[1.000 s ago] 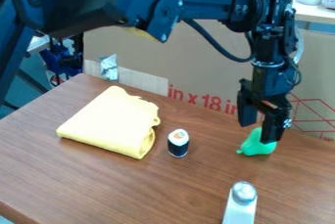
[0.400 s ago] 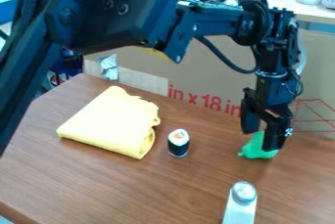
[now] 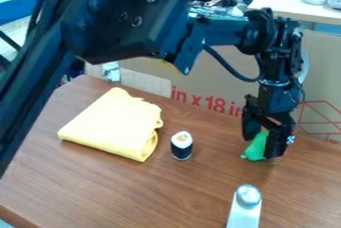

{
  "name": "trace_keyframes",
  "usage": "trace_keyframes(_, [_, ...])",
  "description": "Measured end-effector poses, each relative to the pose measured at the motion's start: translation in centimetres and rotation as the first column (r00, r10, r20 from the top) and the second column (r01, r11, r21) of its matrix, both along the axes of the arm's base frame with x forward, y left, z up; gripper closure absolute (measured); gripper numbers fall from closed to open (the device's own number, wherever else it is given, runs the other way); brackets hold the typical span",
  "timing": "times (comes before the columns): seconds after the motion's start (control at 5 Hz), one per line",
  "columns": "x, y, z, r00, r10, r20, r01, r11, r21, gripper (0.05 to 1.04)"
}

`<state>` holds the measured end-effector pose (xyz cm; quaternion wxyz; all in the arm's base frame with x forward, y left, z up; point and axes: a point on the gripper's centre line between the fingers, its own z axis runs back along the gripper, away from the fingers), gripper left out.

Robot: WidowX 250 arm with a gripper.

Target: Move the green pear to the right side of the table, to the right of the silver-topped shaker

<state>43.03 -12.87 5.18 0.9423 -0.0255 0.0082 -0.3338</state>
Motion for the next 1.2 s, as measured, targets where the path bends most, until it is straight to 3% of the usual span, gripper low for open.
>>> trace_keyframes(0.2, [-0.3, -0.2, -0.2, 1.000, -0.003, -0.013, 0.004, 1.000, 0.012, 0.077])
trace_keyframes(0.6, [-0.1, -0.7, -0.6, 0.999, 0.034, -0.007, -0.034, 0.999, 0.011, 0.216])
trace_keyframes(0.8, [-0.5, -0.6, -0.7, 0.996, 0.082, 0.033, -0.081, 0.997, -0.016, 0.216])
trace_keyframes(1.0, [-1.2, -1.0, 0.4, 0.990, 0.135, 0.049, -0.133, 0.990, -0.042, 0.216])
trace_keyframes(1.2, [-1.8, -2.6, 2.4, 0.988, 0.119, 0.098, -0.114, 0.992, -0.046, 0.217])
